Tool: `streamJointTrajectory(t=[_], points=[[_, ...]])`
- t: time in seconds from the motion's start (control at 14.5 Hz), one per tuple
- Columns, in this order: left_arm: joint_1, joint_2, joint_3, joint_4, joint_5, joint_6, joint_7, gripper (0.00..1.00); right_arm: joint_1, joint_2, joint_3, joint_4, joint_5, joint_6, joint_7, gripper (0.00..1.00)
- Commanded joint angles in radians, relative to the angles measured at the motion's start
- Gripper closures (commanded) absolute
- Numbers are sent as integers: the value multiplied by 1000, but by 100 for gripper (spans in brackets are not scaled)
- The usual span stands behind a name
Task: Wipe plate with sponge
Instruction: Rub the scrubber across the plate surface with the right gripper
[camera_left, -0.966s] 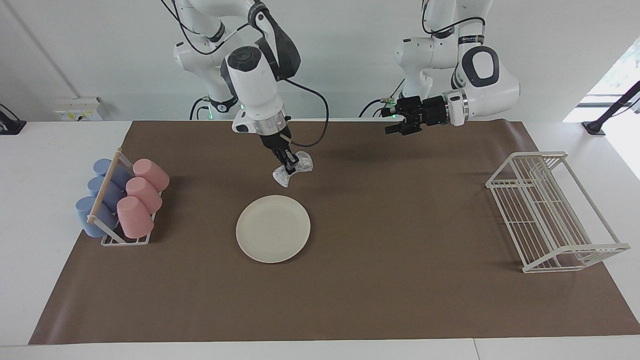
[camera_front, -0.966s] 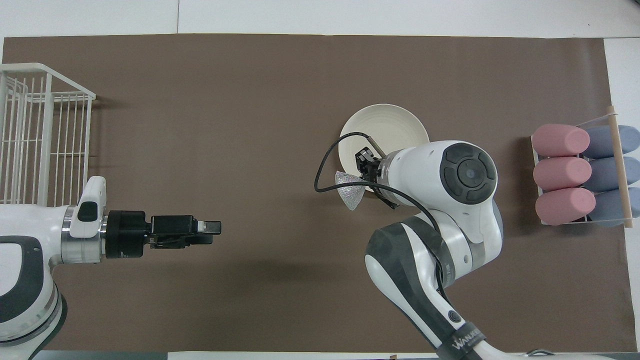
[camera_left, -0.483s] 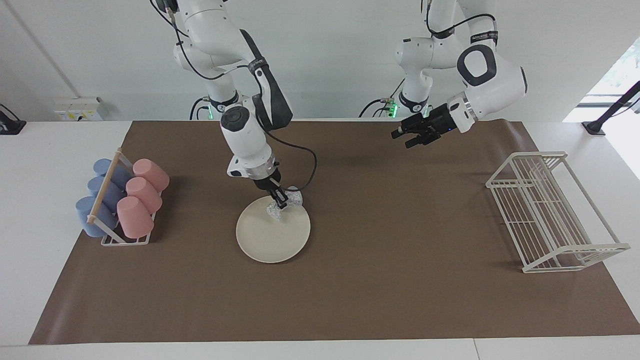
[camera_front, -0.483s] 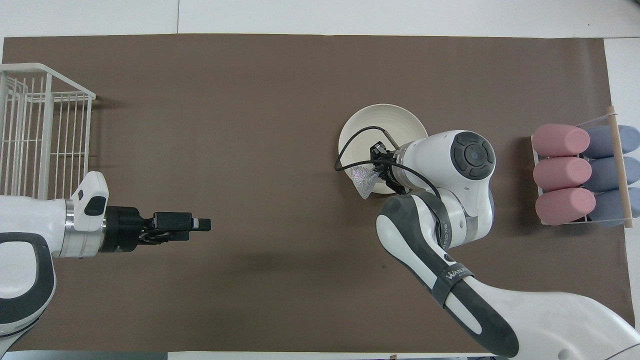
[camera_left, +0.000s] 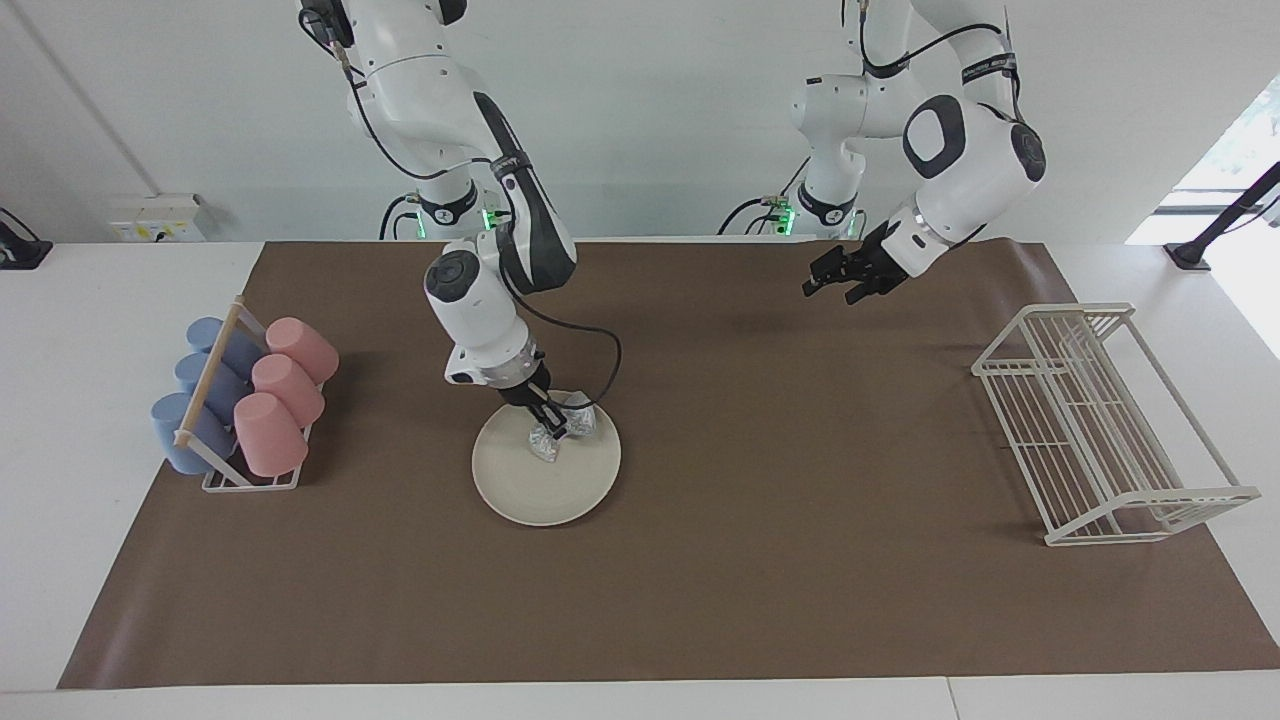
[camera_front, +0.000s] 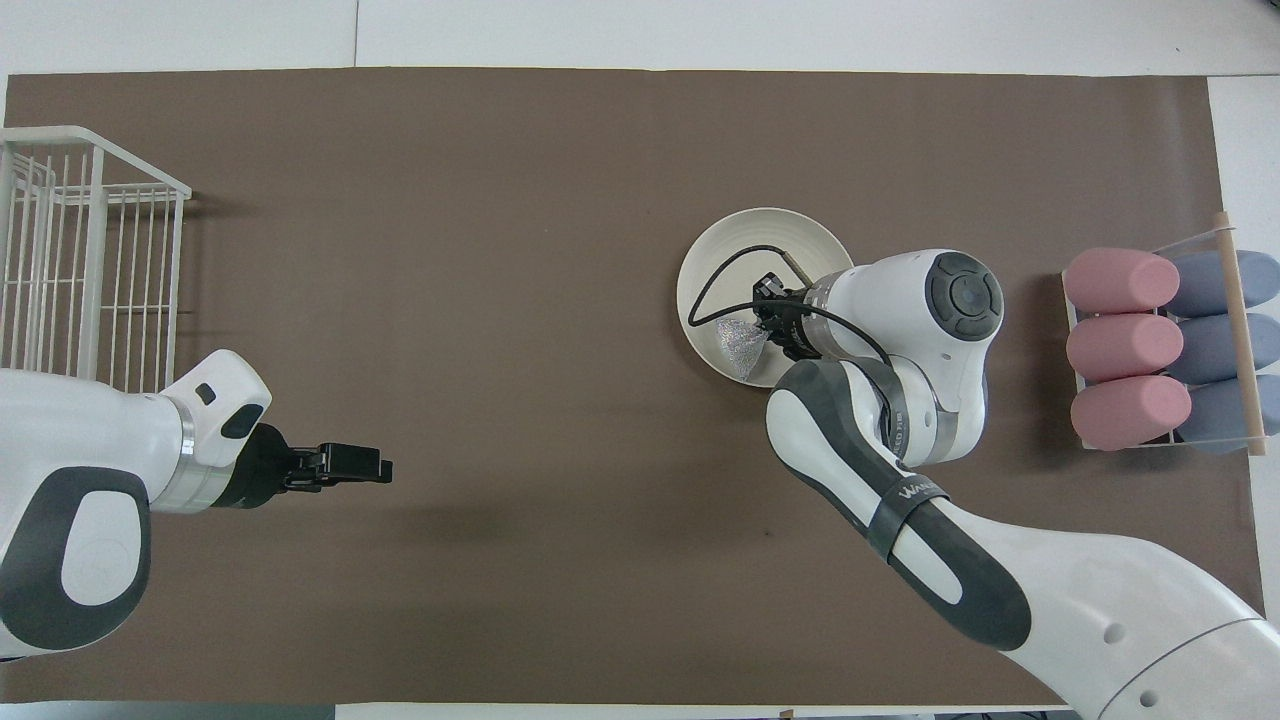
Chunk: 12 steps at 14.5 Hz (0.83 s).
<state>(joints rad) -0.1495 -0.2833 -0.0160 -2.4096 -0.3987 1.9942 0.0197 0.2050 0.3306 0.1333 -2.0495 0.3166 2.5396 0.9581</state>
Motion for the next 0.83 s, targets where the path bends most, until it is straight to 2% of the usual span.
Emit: streamJointTrajectory(t=[0.0,0.41,0.76], points=[[7,13,2,15,64,14,-17,0,-55,36,12,11,24,24,-148,100],[48,21,2,30,66,43,-17,0,-65,36,9,9,22,24,-211,100],[59,21,2,52,66,43,-18,0,19,33,12,3,24,47,-64,100]])
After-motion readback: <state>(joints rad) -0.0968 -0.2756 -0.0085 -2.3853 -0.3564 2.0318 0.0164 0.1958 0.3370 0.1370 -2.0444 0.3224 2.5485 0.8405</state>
